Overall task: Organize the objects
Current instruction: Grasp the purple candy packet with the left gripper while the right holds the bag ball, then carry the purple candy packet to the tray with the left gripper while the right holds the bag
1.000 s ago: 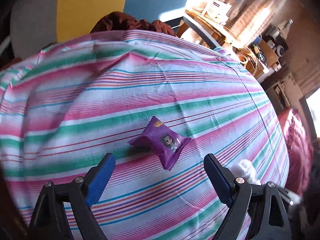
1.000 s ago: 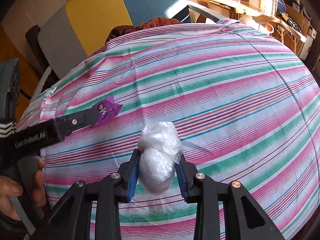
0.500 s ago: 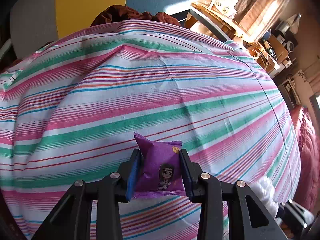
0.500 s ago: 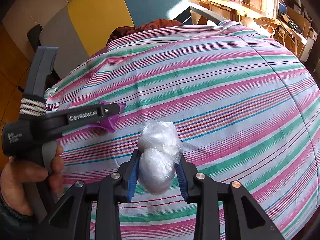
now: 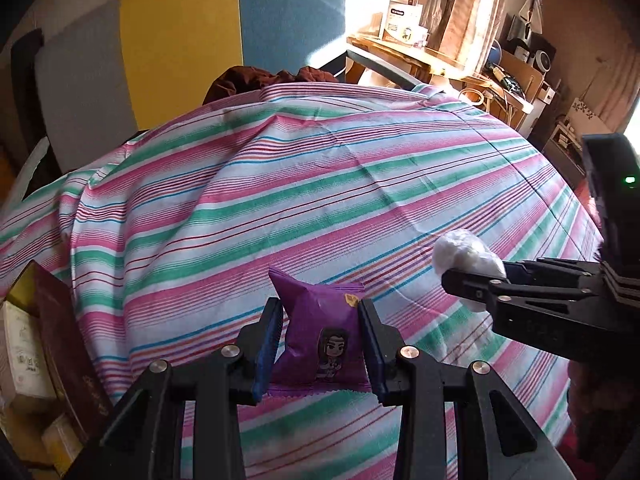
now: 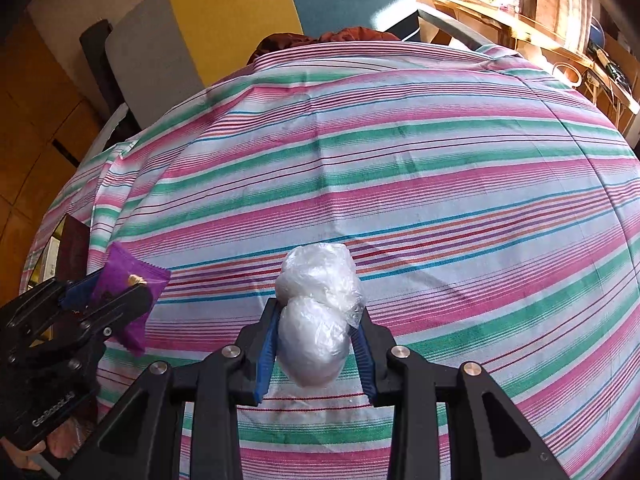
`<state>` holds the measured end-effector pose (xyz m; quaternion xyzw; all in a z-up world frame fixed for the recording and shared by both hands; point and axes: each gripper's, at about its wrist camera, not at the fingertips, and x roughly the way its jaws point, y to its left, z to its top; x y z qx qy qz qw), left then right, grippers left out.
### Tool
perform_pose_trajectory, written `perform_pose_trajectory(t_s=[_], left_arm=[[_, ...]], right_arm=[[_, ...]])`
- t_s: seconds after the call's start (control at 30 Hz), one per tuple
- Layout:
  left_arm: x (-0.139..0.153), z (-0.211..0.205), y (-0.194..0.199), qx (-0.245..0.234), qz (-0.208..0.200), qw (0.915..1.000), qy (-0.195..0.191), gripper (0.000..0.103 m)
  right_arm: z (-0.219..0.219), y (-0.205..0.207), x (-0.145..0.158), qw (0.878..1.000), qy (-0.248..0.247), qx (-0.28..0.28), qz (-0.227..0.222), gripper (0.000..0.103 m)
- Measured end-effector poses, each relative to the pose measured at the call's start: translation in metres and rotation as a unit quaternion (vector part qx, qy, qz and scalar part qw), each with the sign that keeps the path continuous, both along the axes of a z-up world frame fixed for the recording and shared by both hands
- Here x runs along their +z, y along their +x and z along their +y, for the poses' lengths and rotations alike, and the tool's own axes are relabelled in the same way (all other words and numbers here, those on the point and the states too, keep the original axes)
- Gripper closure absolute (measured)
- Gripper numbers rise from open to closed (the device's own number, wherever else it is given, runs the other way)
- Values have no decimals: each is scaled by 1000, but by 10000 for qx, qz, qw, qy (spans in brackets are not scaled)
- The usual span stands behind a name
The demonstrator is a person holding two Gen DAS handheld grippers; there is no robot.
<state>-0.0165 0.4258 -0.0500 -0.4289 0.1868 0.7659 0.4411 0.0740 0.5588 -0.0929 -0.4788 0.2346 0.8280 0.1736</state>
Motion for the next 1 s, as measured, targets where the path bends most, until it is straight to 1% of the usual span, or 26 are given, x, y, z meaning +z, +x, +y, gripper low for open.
perform_pose_trajectory(t_s=[0.2,0.33,0.57,0.77,1.0], left_arm=[[27,-45,15,141,272,9992,237,65],[41,-76,21,327,462,9977,374,64],[59,-131,24,694,723,9934,560,64],[67,-171,23,982,806,9896,681,64],[68,-215,16,1302,675,9859,807,64]], right_arm=[[-26,-10,1,9989,80,425,188,69],[-47,-17,-3,9970,166,733,170,69],[-65,-22,-7,9949,324,937,192,69],[-68,-26,-14,9943,391,986,114,69],[-64,-26,-19,9943,453,962,38,70]])
